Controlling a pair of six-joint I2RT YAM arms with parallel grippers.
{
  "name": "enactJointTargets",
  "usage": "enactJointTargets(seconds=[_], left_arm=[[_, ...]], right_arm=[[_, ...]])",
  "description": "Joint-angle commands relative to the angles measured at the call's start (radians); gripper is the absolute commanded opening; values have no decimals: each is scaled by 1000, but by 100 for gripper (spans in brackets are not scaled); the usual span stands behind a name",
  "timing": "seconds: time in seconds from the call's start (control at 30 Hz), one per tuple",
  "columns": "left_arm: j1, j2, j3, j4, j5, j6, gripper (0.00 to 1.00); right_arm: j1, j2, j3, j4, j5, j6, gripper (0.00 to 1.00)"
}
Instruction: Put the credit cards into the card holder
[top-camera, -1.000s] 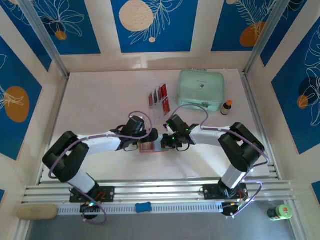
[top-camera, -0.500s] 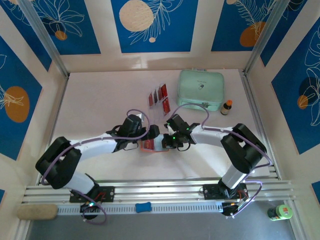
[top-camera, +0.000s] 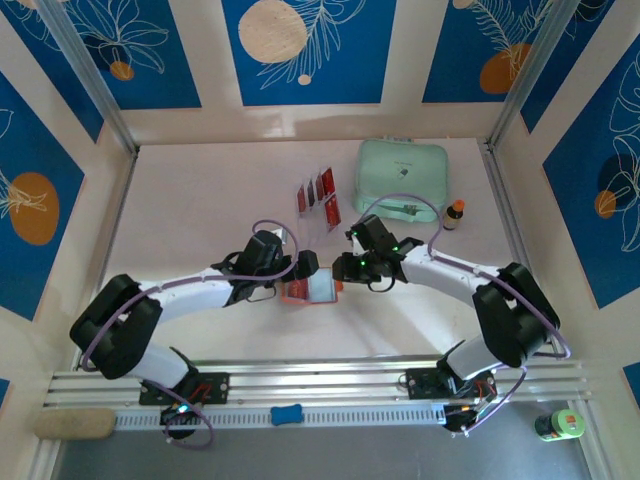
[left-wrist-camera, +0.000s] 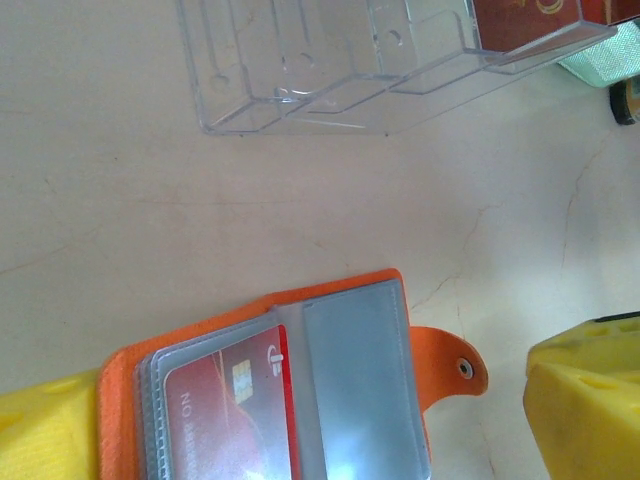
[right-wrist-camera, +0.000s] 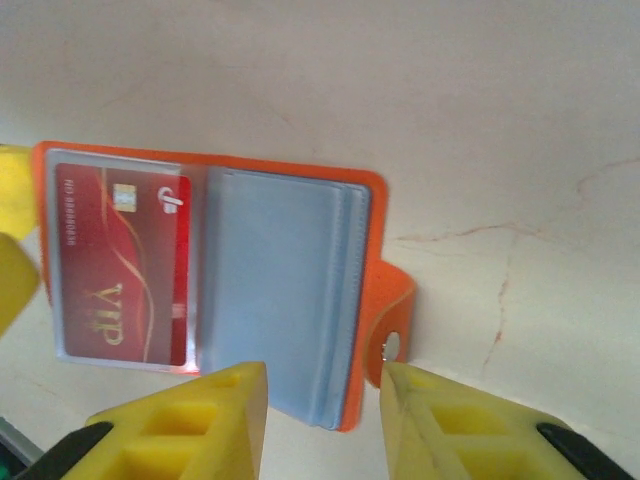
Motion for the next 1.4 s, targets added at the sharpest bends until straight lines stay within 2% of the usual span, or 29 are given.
enactJointTargets(seconds=[0.0, 0.2, 0.23, 0.3, 0.37, 0.8, 1.1, 1.13, 1.23, 1.37], left_arm=[[1, -26, -12, 17, 13, -12, 100], [2, -29, -13, 12, 13, -10, 100], [2, -30, -13, 11, 13, -10, 100], [2, -32, -13, 11, 14, -10, 100], [1, -35, -12, 12, 19, -10, 100], [-31, -53, 36, 62, 66, -41, 100], [-96, 38, 54, 150, 67, -88, 100], [-102, 45, 57, 152, 61, -90, 100], [-116, 64, 62, 158, 51, -94, 100], [-127, 87, 52, 171, 40, -105, 100]], right_arm=[[-1, 37, 8, -15, 15, -11, 36], [-9, 99, 15, 5, 24, -20, 32], [-11, 105, 16, 8, 23, -20, 28], [-15, 112, 16, 15, 17, -20, 12], [-17, 112, 11, 31, 2, -19, 0], [-26, 118, -53, 205, -204, 70, 0], [-35, 114, -77, 224, -232, 84, 0], [-41, 108, -82, 219, -229, 83, 4], [-77, 70, -101, 190, -208, 83, 25], [-149, -9, -134, 148, -199, 72, 29]])
